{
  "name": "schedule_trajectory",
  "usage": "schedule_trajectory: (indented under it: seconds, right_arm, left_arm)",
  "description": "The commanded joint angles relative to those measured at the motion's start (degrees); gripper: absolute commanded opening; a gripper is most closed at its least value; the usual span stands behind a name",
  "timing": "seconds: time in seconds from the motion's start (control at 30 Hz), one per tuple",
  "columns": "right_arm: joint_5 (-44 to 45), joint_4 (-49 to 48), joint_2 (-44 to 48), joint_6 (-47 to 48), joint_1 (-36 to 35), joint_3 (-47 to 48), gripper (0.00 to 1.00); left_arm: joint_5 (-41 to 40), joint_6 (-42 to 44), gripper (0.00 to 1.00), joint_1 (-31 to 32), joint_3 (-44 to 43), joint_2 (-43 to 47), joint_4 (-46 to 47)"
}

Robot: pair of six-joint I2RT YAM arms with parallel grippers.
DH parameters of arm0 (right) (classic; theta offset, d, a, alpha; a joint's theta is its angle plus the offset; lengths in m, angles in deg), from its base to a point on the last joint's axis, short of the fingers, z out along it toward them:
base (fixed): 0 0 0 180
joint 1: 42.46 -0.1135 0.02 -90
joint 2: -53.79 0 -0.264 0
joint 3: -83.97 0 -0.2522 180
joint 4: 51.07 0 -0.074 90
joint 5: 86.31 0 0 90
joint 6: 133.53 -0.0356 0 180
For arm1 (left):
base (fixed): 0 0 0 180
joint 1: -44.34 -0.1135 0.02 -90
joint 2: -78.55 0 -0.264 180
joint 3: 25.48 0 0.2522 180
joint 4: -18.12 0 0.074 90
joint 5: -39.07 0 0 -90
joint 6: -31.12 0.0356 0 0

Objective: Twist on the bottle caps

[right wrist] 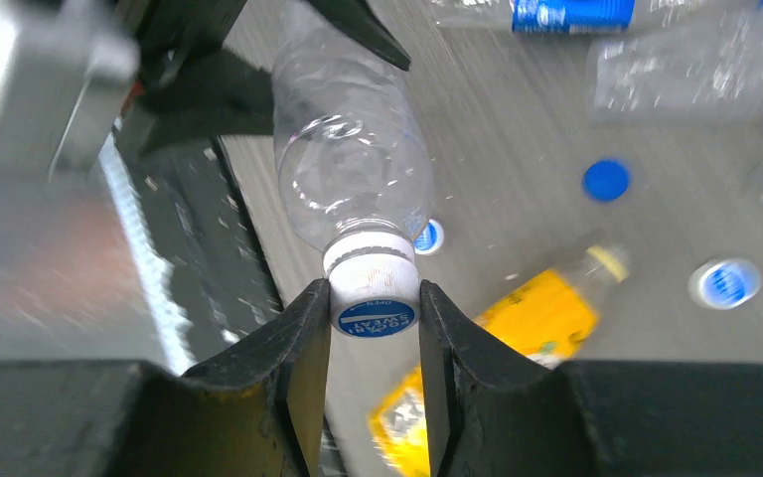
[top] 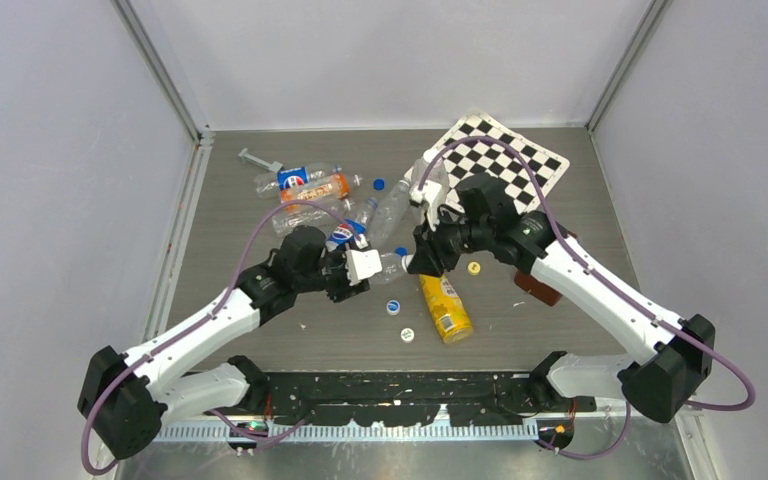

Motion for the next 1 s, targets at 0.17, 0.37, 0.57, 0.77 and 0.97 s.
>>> schedule_trajectory:
  seconds: [0.17, 0.37, 0.57, 0.77, 0.97]
  right_arm:
    - [5.0, -2.9, -6.5, -62.2, 4.2, 1.1, 0.04]
    - [4.5, -6.0, -0.8, -38.7, 4.4, 0.6, 0.58]
    - [0.5, -3.8, 11.5, 5.5, 4.3, -3.6, 0.68]
    - [-3.8, -5.9, 18.8, 29.6, 4.3, -10.1, 0.7]
    - [-7.3, 1.8, 16.4, 37.5, 3.2, -6.7, 0.68]
  left_arm:
    - [-17.2, 7.3, 0.0, 4.1, 5.2, 6.1, 15.4]
    - [-17.0, 7.5, 0.0, 4.3, 4.2, 4.8, 11.6]
    - [-10.7, 4.5, 0.0, 4.1, 0.7, 1.7, 4.5]
    - [2.6, -0.5, 0.0, 2.6, -3.1, -1.5, -1.2]
    - [9.3, -1.9, 0.0, 1.8, -5.1, -3.9, -4.2]
